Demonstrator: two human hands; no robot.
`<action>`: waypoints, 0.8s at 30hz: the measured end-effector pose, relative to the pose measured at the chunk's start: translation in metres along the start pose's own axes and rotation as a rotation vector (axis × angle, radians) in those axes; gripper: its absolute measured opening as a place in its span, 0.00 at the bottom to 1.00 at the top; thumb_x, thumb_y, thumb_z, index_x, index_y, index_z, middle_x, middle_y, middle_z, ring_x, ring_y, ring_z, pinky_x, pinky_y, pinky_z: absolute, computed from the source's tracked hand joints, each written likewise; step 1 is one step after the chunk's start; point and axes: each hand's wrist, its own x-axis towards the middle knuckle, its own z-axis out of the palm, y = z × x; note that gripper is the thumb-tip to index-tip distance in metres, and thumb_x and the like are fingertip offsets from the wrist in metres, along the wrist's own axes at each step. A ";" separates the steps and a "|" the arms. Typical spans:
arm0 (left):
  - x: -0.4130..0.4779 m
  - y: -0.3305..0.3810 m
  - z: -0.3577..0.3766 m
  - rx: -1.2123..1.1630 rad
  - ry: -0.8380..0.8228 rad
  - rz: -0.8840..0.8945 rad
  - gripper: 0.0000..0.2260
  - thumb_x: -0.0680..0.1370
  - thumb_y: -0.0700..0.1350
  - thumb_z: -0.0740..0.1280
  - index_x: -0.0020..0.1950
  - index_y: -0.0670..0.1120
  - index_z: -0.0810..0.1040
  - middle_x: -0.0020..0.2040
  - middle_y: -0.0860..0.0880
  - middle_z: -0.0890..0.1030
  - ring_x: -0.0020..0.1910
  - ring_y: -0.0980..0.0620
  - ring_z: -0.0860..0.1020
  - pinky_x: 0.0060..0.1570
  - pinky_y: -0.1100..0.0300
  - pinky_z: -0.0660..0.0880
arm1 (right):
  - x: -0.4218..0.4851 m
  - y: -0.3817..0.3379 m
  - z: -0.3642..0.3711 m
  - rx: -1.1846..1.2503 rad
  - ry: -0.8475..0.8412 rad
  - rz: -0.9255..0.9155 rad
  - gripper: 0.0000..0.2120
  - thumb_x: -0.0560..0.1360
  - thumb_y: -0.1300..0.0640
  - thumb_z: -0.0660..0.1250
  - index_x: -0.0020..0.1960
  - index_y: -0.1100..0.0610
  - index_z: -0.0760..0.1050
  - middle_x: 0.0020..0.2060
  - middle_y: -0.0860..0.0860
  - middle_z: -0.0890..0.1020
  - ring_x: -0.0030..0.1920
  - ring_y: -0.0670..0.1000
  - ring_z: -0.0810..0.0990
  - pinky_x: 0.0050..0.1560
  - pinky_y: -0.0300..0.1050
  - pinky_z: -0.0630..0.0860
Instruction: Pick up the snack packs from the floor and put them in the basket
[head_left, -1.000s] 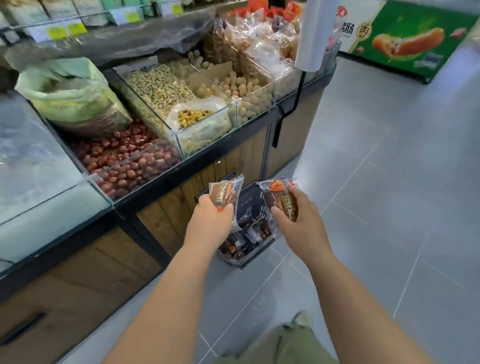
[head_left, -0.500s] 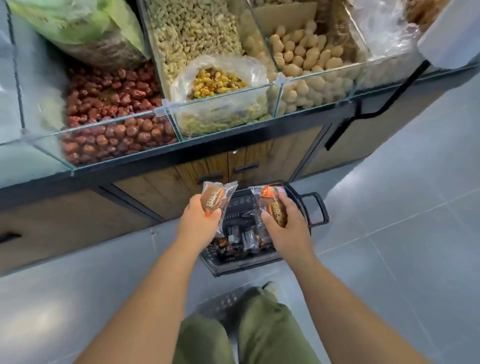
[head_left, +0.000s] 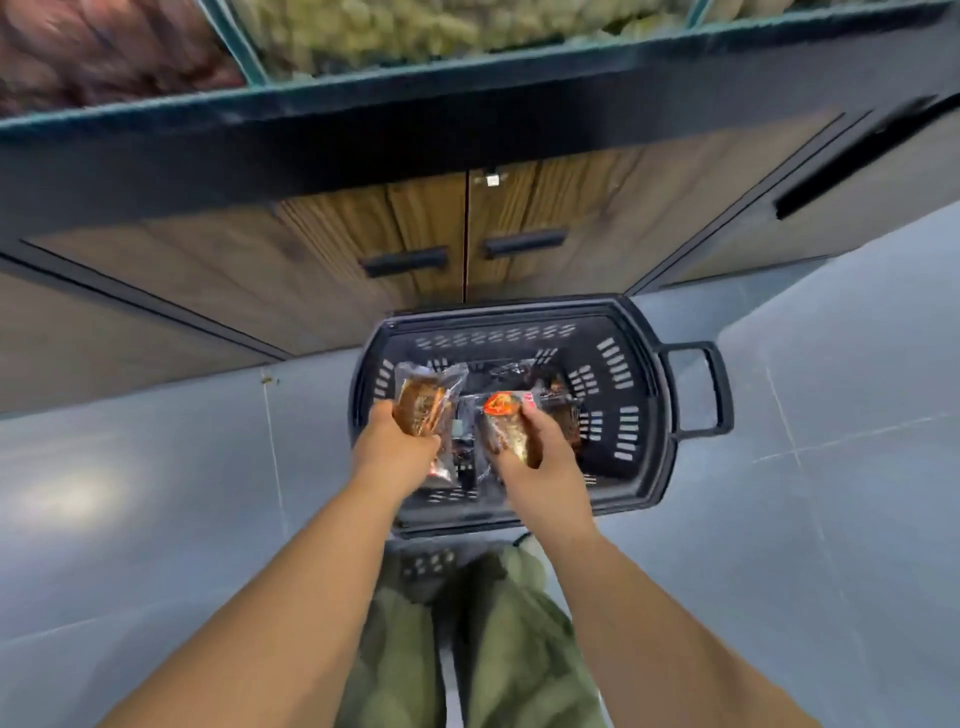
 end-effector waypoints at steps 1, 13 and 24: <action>0.014 -0.006 0.008 -0.004 0.006 -0.019 0.17 0.72 0.43 0.70 0.58 0.46 0.71 0.46 0.48 0.77 0.46 0.46 0.76 0.47 0.56 0.73 | 0.012 0.008 0.009 -0.011 -0.007 -0.001 0.23 0.76 0.56 0.65 0.69 0.45 0.66 0.59 0.45 0.75 0.53 0.43 0.75 0.53 0.32 0.71; 0.150 -0.075 0.091 0.259 -0.030 -0.136 0.24 0.74 0.48 0.71 0.63 0.40 0.66 0.59 0.40 0.77 0.57 0.40 0.77 0.51 0.52 0.72 | 0.140 0.103 0.111 -0.367 -0.073 0.103 0.27 0.80 0.52 0.59 0.75 0.45 0.53 0.67 0.55 0.67 0.66 0.60 0.65 0.66 0.56 0.64; 0.199 -0.118 0.126 0.376 -0.243 -0.093 0.20 0.75 0.50 0.69 0.63 0.42 0.71 0.57 0.45 0.78 0.50 0.45 0.77 0.48 0.55 0.74 | 0.183 0.139 0.145 -0.668 -0.124 0.170 0.27 0.79 0.49 0.59 0.75 0.44 0.53 0.73 0.53 0.58 0.70 0.59 0.62 0.69 0.56 0.60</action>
